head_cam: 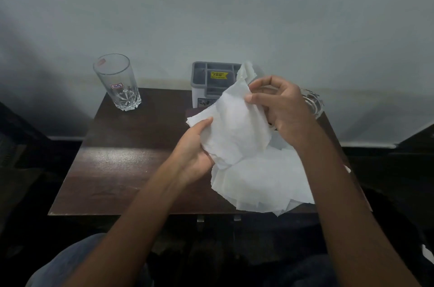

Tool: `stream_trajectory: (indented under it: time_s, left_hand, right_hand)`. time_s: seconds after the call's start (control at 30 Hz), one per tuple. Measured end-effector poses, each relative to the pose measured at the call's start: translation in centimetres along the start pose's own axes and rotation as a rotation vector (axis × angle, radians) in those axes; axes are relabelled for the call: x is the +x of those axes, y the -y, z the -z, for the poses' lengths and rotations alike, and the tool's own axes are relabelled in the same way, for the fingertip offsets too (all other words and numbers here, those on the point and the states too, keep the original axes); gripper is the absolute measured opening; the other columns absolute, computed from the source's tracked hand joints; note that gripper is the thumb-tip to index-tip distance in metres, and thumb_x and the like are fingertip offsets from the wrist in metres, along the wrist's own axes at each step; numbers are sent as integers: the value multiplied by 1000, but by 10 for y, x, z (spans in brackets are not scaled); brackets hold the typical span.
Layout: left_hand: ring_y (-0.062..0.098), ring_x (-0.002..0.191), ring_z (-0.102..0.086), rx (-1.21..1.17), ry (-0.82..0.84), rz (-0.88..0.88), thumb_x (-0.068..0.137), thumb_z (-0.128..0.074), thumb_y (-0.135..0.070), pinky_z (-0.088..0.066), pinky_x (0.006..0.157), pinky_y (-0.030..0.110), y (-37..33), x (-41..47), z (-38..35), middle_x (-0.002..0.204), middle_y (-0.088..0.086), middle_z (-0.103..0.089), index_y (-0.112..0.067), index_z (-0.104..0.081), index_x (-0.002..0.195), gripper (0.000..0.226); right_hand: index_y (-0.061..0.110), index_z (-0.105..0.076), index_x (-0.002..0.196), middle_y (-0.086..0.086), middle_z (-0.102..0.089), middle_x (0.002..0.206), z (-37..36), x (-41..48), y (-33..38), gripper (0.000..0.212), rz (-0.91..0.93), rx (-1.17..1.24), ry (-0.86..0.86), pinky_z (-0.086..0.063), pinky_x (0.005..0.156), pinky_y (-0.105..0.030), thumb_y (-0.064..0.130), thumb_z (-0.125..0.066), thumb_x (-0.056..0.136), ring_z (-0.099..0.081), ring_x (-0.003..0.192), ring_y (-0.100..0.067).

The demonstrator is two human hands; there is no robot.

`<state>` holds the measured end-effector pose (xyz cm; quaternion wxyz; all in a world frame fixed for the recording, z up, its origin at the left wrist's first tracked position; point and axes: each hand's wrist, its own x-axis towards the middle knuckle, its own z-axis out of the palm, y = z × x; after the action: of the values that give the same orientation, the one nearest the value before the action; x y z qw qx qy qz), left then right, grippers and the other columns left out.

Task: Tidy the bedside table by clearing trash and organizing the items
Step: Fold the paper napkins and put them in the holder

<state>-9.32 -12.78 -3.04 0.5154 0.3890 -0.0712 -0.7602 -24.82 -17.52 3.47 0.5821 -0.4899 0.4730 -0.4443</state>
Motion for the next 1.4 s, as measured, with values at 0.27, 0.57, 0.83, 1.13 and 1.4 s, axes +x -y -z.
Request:
stream_trajectory:
  time_s: [0.27,0.57,0.83,1.13,1.4]
  left_hand:
    - [25,91,-69,-75,85,-42,89,-28,-67,-49,89,40,0,-4,-7,100,11,-73,-12,-71,100,70]
    - [24,86,-69,-12,-20,-56,93,-52,-17,-54,72,38,9,-4,-5,95,12,-73,-8,-62,104,18]
    - [23,87,-66,-23,-102,-123,96,-47,-12,-52,72,39,-2,-5,-1,98,10,-68,-9,-56,111,18]
    - [25,92,-65,25,-146,-127,95,-49,-13,-52,75,41,-5,-5,-2,101,10,-67,-9,-57,109,16]
    - [26,96,-64,38,-157,-127,95,-50,-14,-51,85,43,-5,-4,-3,107,11,-67,-9,-55,116,23]
  right_hand:
    - [15,-60,72,-1,-60,65,-29,1,-29,23,3,-225,-239,-42,54,-9,-7,-68,70,-53,61,-11]
    - [9,-62,80,-1,-60,67,-33,3,-38,15,13,-291,-224,-41,51,-7,-3,-67,75,-54,60,-9]
    - [5,-69,80,-10,-63,75,58,18,-42,12,-41,-858,-434,-52,66,-31,2,-58,80,-60,67,-23]
    - [5,-67,92,-18,-64,106,91,21,-84,15,-287,-1211,-326,-49,91,-42,8,-61,78,-53,109,-38]
    - [10,-61,65,-4,-53,59,97,9,-35,13,-104,-814,-292,-38,50,-19,2,-67,73,-44,55,-13]
